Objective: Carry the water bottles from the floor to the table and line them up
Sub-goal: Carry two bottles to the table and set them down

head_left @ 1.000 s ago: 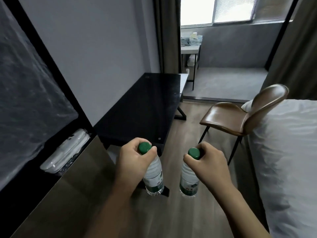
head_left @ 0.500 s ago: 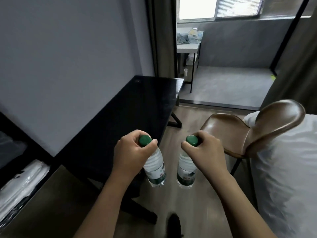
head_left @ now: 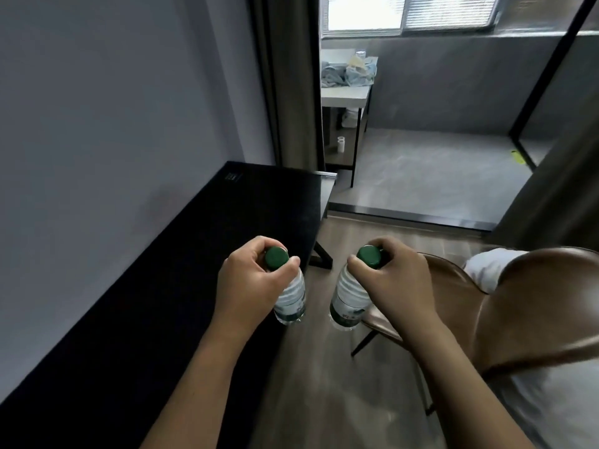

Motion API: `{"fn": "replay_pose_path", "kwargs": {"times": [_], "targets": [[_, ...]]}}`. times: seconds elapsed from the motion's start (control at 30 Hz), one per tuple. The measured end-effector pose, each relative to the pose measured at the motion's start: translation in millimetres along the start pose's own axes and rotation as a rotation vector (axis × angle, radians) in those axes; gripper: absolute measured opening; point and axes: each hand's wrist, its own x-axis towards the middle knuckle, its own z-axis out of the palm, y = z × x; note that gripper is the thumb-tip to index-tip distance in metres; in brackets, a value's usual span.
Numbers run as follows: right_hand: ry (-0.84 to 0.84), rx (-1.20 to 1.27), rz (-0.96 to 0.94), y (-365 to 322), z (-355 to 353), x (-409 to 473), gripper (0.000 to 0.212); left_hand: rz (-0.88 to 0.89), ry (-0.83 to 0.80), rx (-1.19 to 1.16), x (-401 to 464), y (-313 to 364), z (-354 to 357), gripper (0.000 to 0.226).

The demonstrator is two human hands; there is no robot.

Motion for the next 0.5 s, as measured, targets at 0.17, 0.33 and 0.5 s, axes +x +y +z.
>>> {"fn": "replay_pose_path", "kwargs": {"times": [0.17, 0.33, 0.5], "targets": [[-0.05, 0.004, 0.008, 38, 30, 98, 0.019, -0.041, 0.019, -0.012, 85, -9, 48, 0.011], [-0.11, 0.025, -0.028, 56, 52, 192, 0.019, -0.066, 0.045, 0.002, 160, -6, 80, 0.011], [-0.158, 0.008, -0.049, 56, 91, 267, 0.019, -0.094, 0.108, -0.007, 221, -19, 91, 0.012]]}}
